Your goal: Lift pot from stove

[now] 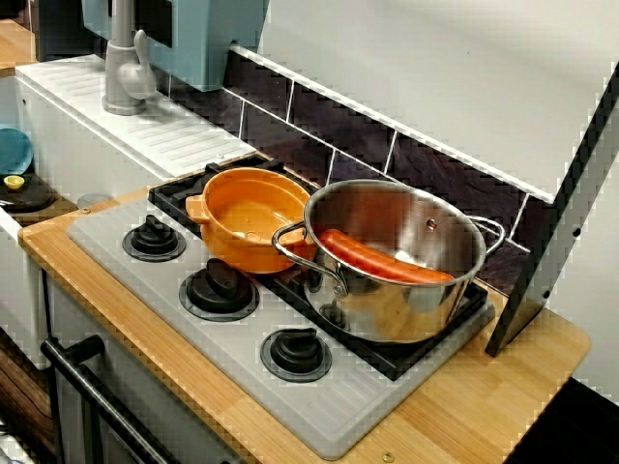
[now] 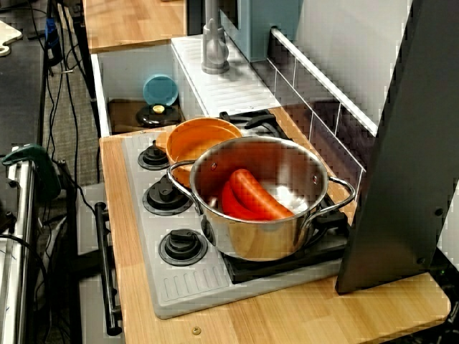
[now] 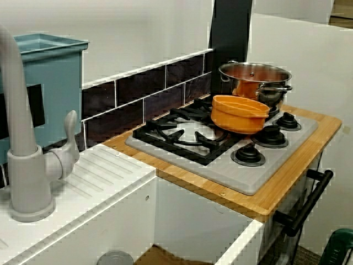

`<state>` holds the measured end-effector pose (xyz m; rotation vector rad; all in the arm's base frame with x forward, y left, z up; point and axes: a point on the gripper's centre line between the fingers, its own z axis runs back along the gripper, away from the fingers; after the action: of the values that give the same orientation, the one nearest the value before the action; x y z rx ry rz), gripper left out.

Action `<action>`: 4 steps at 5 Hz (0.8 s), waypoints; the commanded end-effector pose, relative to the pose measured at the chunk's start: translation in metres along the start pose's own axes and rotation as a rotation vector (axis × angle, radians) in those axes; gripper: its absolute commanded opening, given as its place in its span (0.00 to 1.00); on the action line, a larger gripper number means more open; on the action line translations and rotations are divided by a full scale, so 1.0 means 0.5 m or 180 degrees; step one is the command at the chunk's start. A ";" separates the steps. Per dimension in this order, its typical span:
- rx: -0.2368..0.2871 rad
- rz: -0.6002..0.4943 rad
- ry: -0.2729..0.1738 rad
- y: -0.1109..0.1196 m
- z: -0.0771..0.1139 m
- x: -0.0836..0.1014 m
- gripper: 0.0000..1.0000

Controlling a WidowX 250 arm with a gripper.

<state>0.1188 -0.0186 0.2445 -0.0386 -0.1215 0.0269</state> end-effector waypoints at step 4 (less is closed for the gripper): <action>0.0294 0.0222 -0.0142 -0.007 -0.088 0.084 1.00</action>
<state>0.1637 -0.0249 0.2042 0.0473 -0.1524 0.0908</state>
